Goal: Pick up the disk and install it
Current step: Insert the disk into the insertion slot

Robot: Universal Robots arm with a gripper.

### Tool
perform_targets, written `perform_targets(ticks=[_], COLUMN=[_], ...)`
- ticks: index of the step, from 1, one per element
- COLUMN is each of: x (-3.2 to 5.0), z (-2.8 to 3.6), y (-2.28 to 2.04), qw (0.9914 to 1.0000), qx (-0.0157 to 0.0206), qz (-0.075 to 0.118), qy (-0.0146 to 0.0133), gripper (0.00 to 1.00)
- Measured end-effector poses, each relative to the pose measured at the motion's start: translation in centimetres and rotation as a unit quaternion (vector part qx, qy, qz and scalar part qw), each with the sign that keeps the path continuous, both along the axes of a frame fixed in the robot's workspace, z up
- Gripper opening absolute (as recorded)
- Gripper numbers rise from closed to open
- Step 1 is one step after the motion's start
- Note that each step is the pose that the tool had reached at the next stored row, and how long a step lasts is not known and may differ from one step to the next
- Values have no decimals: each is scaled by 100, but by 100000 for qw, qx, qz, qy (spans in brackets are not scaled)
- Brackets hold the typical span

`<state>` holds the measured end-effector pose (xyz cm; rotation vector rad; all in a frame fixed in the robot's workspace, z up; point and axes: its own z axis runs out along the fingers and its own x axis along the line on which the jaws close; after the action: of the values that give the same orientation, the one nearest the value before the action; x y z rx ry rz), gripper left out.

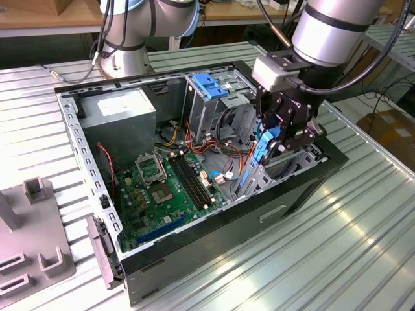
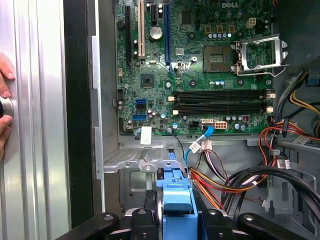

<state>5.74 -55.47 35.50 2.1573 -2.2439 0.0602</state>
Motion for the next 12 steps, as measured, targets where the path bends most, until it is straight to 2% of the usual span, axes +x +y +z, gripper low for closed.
perform_targets(ticks=[9,12], x=[0,0], z=[-77,-81], y=[0,0], qw=[100000,100000], qx=[-13,-27], qz=[2,1], qy=[-42,-48], gripper=[37,37])
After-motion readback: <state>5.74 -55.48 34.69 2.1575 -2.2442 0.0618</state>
